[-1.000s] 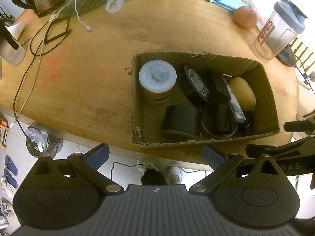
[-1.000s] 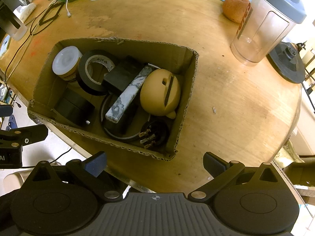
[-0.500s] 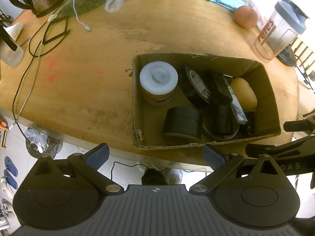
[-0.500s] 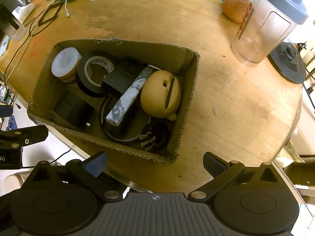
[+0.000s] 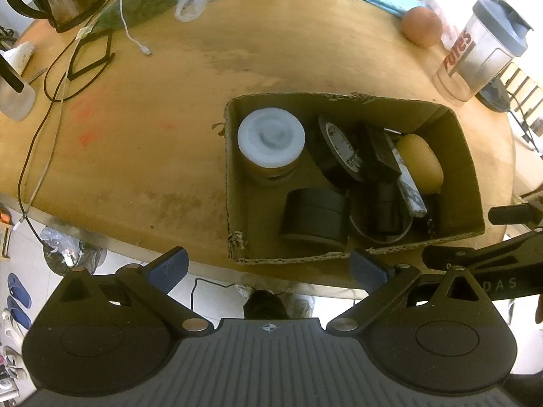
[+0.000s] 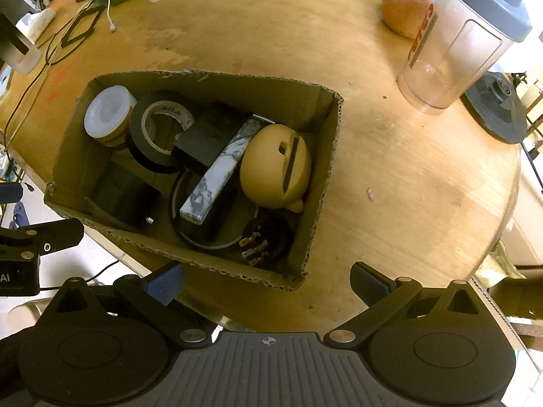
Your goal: Organize rigid objects
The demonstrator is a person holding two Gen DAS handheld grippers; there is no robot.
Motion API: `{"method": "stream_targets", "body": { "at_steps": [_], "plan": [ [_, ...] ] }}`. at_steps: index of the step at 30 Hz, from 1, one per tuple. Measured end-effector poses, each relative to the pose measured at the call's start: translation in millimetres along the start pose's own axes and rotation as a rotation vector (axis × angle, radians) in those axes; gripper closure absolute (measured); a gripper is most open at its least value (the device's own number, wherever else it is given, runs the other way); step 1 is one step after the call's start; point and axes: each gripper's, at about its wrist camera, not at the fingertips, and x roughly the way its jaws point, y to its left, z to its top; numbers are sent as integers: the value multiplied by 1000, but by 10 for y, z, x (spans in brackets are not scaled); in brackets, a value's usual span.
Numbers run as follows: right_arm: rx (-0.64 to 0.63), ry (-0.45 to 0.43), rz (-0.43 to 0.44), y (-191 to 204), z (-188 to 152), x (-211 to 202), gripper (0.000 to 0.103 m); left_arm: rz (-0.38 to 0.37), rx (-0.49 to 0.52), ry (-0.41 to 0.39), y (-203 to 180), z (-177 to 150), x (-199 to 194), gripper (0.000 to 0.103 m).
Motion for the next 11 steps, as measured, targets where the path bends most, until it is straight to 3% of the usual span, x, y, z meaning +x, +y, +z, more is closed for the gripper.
{"method": "stream_targets", "body": {
  "at_steps": [6, 11],
  "plan": [
    [-2, 6, 1, -8, 18, 6, 0, -7, 3, 5, 1, 23, 9, 0],
    [13, 10, 5, -51, 22, 3, 0, -43, -4, -40, 25, 58, -39, 0]
  ]
}}
